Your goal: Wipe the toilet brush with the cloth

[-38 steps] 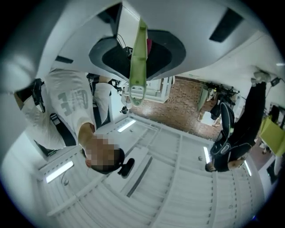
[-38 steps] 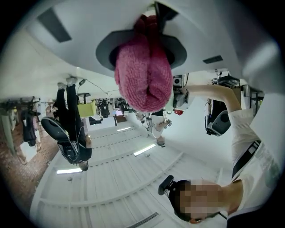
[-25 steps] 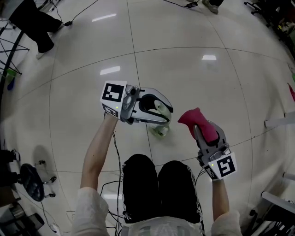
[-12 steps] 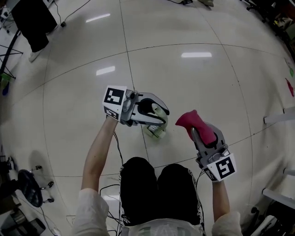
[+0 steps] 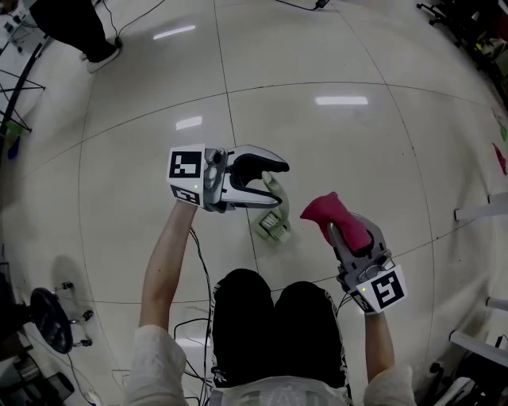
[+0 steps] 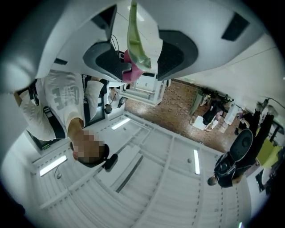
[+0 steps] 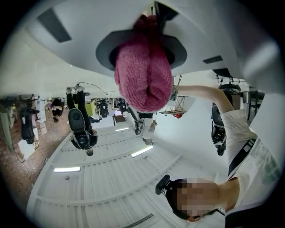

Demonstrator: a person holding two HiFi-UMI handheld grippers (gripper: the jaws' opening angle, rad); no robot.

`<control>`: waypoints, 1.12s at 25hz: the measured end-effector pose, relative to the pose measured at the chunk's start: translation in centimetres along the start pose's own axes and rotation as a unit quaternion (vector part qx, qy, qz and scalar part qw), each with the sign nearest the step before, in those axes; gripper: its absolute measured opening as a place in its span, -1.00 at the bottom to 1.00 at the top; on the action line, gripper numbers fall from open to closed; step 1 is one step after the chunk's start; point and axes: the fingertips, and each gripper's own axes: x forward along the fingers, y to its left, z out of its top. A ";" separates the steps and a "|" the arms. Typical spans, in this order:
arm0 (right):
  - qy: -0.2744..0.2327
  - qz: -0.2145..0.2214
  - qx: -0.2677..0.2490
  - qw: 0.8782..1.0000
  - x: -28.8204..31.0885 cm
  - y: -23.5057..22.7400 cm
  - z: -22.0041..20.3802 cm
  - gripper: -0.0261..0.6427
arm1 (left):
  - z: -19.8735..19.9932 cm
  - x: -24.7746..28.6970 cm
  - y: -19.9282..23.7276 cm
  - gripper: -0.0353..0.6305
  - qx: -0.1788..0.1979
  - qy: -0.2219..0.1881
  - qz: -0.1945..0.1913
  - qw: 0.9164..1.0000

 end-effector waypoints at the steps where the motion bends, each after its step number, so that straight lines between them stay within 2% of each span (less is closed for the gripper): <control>1: -0.009 0.004 -0.003 1.000 0.5 0.1 0.8 -0.72 | 0.6 -0.3 0.0 -0.21 0.005 0.000 0.006 1.000; 4: -0.018 0.012 0.002 1.000 1.3 0.6 3.5 -0.72 | 3.3 -0.9 -0.4 -0.21 0.013 -0.013 0.040 0.999; 7: -0.015 0.019 0.025 0.999 1.8 1.1 8.3 -0.72 | 8.8 -1.6 -1.6 -0.21 0.023 -0.040 0.098 0.994; 11: -0.006 0.034 0.020 0.999 1.8 3.0 20.3 -0.72 | 20.5 -1.0 -6.1 -0.22 0.049 -0.066 0.172 0.982; 13: -0.016 0.036 0.023 0.999 1.8 3.7 27.9 -0.72 | 27.7 -0.1 -8.4 -0.22 0.069 -0.072 0.220 0.970; 14: -0.021 0.033 0.026 0.999 1.8 3.9 31.8 -0.72 | 31.5 0.2 -9.4 -0.22 0.078 -0.081 0.251 0.962; 16: -0.025 0.025 0.032 0.999 1.4 4.6 39.5 -0.72 | 39.2 0.7 -11.6 -0.22 0.094 -0.109 0.320 0.936; 18: -0.025 0.016 0.039 0.999 0.5 5.3 46.9 -0.72 | 46.2 1.4 -14.2 -0.22 0.104 -0.126 0.393 0.905; 21: -0.026 -0.008 0.048 0.998 -0.4 6.1 55.9 -0.72 | 54.0 1.8 -17.3 -0.22 0.106 -0.110 0.494 0.856; 23: -0.028 -0.034 0.055 0.998 -0.6 6.6 59.8 -0.72 | 56.7 0.9 -19.1 -0.22 0.098 -0.102 0.560 0.816; 25: -0.035 -0.060 0.060 0.996 -1.2 7.2 61.9 -0.72 | 58.1 0.1 -21.2 -0.22 0.091 -0.113 0.610 0.779; 28: -0.042 -0.086 0.061 0.994 -2.5 8.2 63.1 -0.72 | 58.2 -0.2 -23.7 -0.23 0.094 -0.117 0.657 0.739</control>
